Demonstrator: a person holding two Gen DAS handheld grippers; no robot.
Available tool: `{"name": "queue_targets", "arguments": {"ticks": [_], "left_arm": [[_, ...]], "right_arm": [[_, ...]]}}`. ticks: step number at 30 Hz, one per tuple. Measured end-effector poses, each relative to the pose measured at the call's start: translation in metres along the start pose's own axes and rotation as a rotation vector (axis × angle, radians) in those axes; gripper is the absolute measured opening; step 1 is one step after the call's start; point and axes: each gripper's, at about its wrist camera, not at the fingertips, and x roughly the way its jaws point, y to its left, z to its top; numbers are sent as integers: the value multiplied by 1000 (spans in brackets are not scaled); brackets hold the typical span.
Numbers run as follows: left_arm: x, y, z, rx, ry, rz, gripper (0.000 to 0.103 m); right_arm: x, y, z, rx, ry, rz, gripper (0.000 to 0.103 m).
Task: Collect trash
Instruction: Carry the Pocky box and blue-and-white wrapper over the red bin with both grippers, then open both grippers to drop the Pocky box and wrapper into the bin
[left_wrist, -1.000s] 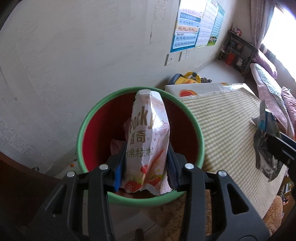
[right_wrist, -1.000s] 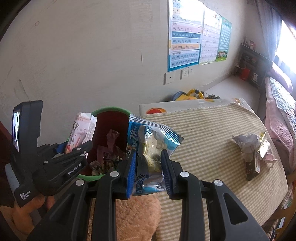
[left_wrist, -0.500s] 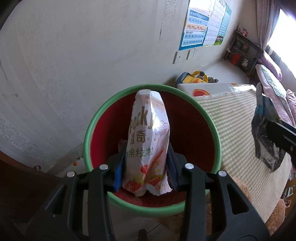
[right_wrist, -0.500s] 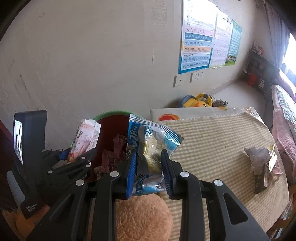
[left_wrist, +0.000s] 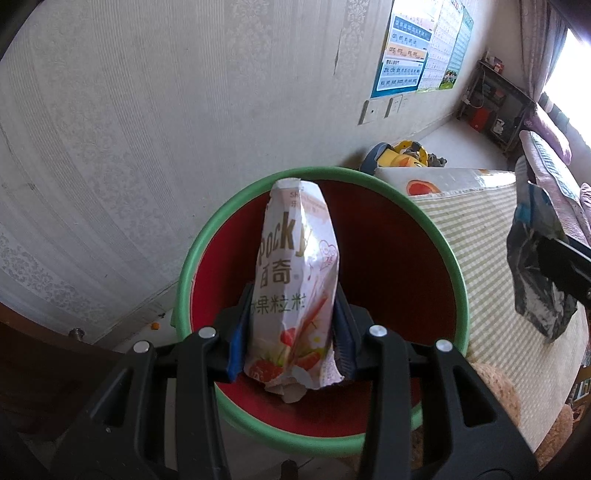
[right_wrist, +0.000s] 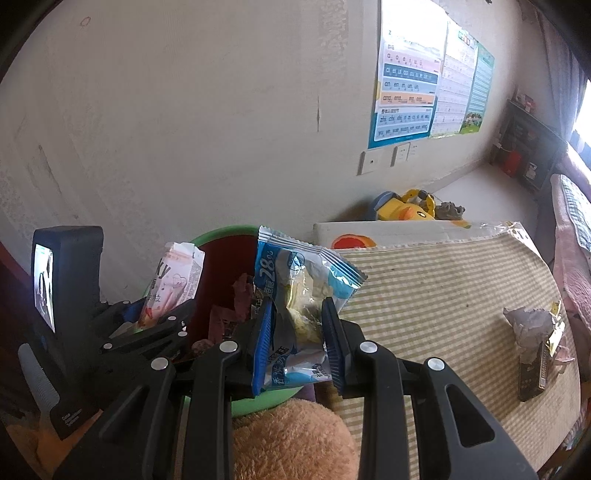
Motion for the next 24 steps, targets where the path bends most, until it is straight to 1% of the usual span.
{"name": "queue_targets", "arguments": {"ticks": [14, 17, 19, 20, 21, 22, 24], "left_arm": [[6, 7, 6, -8, -6, 17, 38], [7, 8, 7, -10, -10, 24, 42], [8, 8, 7, -13, -9, 22, 52], [8, 8, 6, -13, -12, 25, 58], [7, 8, 6, -12, -17, 29, 59], [6, 8, 7, -10, -19, 32, 59], [5, 7, 7, -8, -22, 39, 64]], "right_arm": [[11, 2, 6, -6, -3, 18, 29], [10, 2, 5, -2, -12, 20, 36], [9, 2, 5, 1, -21, 18, 43], [9, 2, 5, 2, -24, 18, 45], [8, 2, 6, 2, -26, 19, 47], [8, 2, 6, 3, -27, 22, 48], [7, 2, 5, 1, -27, 22, 48]]}}
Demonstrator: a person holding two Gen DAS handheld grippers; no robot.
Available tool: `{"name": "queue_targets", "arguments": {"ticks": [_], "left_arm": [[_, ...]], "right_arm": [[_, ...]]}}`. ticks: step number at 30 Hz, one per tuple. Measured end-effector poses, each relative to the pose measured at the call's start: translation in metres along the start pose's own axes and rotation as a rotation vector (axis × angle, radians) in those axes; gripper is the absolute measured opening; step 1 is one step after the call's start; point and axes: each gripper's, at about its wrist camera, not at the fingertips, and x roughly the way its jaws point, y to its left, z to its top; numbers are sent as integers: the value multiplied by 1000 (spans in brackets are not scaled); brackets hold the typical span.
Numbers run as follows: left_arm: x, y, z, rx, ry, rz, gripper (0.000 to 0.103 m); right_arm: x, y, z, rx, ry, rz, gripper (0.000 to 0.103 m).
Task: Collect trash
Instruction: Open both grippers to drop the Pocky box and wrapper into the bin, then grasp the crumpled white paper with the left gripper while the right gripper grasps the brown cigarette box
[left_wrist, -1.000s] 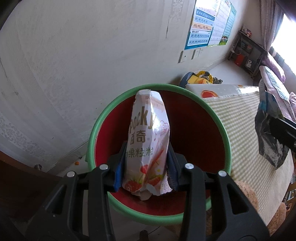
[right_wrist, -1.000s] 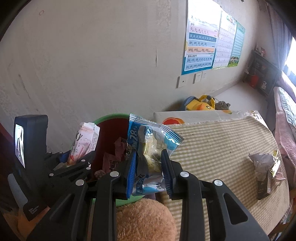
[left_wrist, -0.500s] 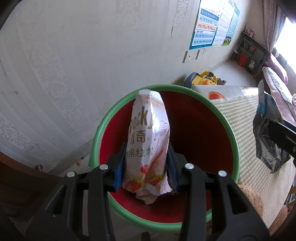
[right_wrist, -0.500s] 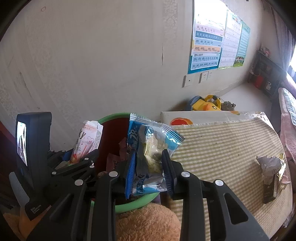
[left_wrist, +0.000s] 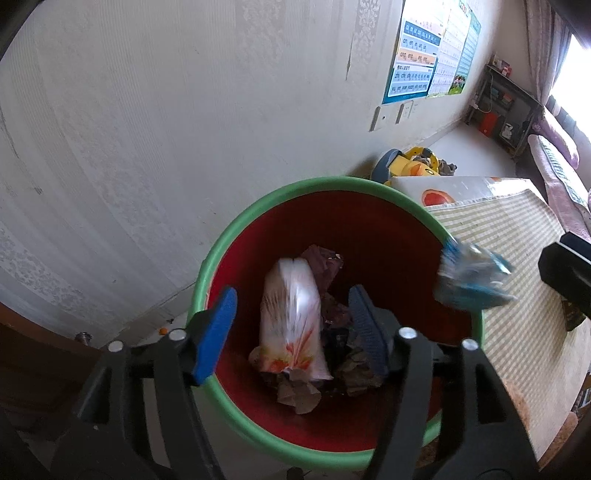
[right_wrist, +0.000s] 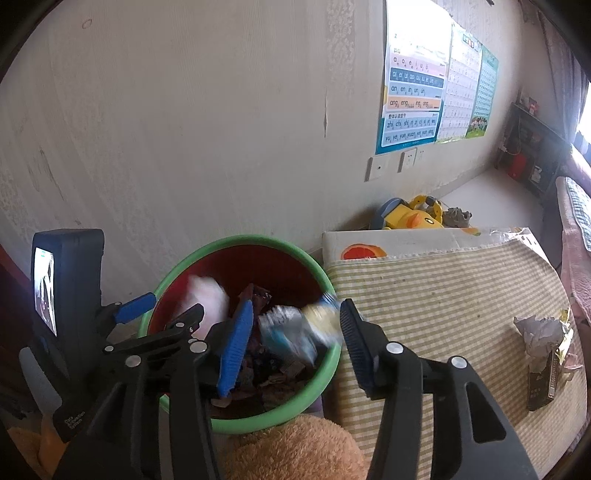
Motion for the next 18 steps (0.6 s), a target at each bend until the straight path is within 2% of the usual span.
{"name": "queue_targets", "arguments": {"ticks": [11, 13, 16, 18], "left_arm": [[-14, -10, 2, 19, -20, 5, 64], [-17, -14, 0, 24, -19, 1, 64], [-20, -21, -2, 36, -12, -7, 64], [-22, -28, -3, 47, -6, -16, 64]], "right_arm": [[-18, -23, -13, 50, -15, -26, 55], [-24, -37, -25, 69, -11, -51, 60], [-29, -66, -50, 118, 20, -105, 60], [-32, -100, -68, 180, 48, -170, 60]]}}
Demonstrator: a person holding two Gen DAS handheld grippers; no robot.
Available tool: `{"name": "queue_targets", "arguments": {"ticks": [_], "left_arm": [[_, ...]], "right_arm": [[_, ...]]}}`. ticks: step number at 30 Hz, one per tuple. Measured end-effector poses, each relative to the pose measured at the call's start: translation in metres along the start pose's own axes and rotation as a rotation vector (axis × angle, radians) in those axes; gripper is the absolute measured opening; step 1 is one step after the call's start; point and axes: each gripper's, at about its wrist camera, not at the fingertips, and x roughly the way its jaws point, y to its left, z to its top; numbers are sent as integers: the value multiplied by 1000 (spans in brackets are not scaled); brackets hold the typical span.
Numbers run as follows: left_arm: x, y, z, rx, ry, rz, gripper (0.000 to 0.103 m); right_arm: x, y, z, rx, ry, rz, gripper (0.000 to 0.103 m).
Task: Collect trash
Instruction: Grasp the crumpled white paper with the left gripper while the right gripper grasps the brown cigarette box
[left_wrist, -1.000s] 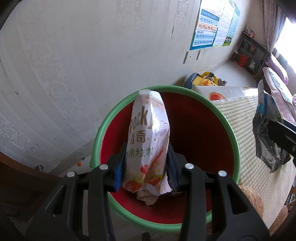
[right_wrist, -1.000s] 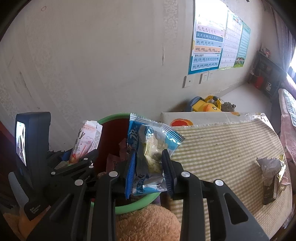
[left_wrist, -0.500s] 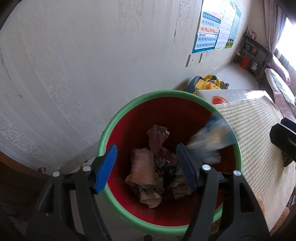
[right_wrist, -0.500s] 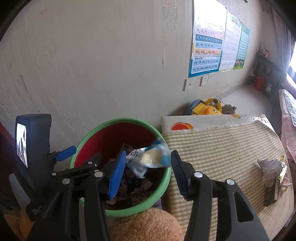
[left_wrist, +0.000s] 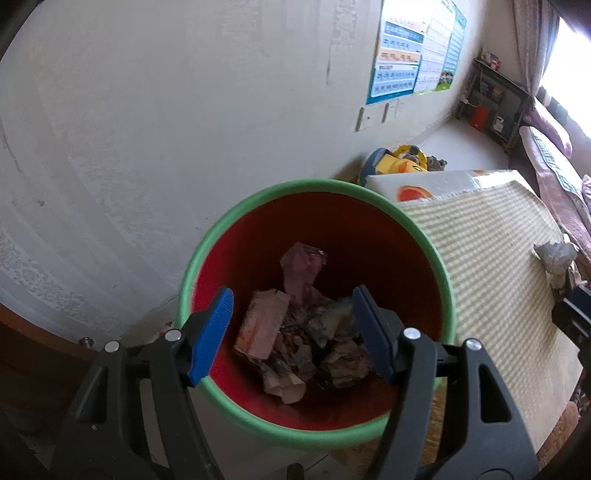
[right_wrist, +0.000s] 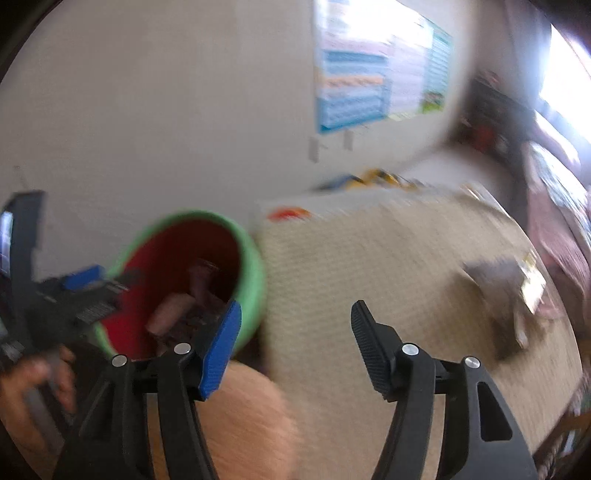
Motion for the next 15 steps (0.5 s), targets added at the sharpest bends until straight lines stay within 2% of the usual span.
{"name": "queue_targets", "arguments": {"ticks": [4, 6, 8, 11, 14, 15], "left_arm": [[-5, -24, -1, 40, 5, -27, 64], [-8, -37, -3, 58, 8, -42, 64], [-11, -53, -5, 86, 7, -52, 64], [-17, -81, -8, 144, 7, -71, 64], [-27, -110, -9, 197, -4, -107, 64], [-31, -122, -10, 216, -8, -121, 64]], "right_arm": [[0, -77, -14, 155, 16, -128, 60], [-3, -116, -15, 233, 1, -213, 60], [-3, -148, -13, 301, -14, -264, 60], [14, -186, -7, 358, 2, -299, 61], [38, -201, -5, 370, 51, -293, 60], [47, -206, -5, 377, 69, -276, 52]]}}
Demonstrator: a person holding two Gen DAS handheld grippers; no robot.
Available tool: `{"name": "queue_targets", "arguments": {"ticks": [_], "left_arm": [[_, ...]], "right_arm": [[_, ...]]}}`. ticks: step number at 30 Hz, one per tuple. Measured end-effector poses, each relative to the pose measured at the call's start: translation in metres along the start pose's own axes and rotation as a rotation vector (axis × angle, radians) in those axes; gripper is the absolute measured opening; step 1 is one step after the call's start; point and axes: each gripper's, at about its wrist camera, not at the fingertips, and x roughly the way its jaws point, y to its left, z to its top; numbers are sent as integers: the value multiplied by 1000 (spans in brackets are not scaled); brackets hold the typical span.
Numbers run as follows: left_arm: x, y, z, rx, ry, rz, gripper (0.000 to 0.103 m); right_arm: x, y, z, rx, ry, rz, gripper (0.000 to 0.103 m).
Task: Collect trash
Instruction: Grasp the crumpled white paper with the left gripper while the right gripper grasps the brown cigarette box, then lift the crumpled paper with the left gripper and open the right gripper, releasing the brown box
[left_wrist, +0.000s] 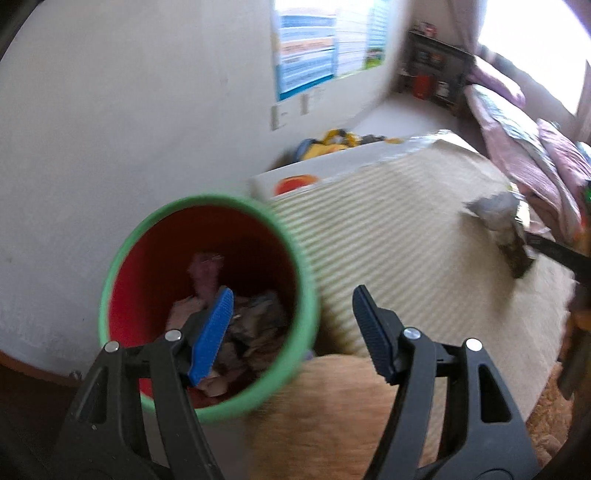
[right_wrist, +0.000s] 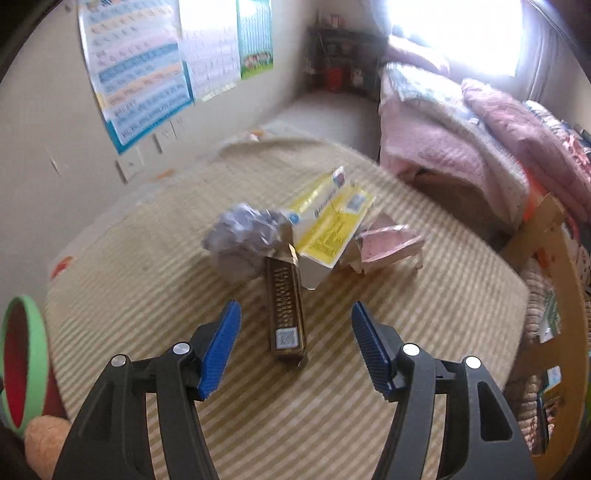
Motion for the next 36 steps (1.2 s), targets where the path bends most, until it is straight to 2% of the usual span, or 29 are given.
{"name": "queue_targets", "arguments": {"ticks": [1, 3, 9, 13, 15, 18, 22, 29, 36], "left_arm": [[-1, -12, 1, 19, -2, -16, 64], [-1, -35, 5, 55, 0, -47, 64], [20, -113, 21, 190, -4, -115, 64], [40, -158, 37, 232, 9, -176, 64], [52, -177, 47, 238, 12, -195, 70], [73, -202, 60, 235, 39, -207, 71], [98, -224, 70, 241, 85, -175, 71], [125, -230, 72, 257, 136, -86, 71], [132, -241, 68, 313, 149, -69, 70]], "right_arm": [[7, -2, 0, 4, 18, 12, 29], [7, -9, -2, 24, 21, 48, 23], [-39, -29, -45, 12, -9, 132, 23], [-57, -43, -83, 28, 17, 146, 23], [-61, -50, -99, 38, 28, 145, 24], [-63, -55, -107, 63, 29, 167, 23], [-62, -57, -109, 74, 21, 198, 23], [-63, -65, -112, 98, 19, 241, 23], [-58, -70, -112, 126, 32, 264, 23]]}}
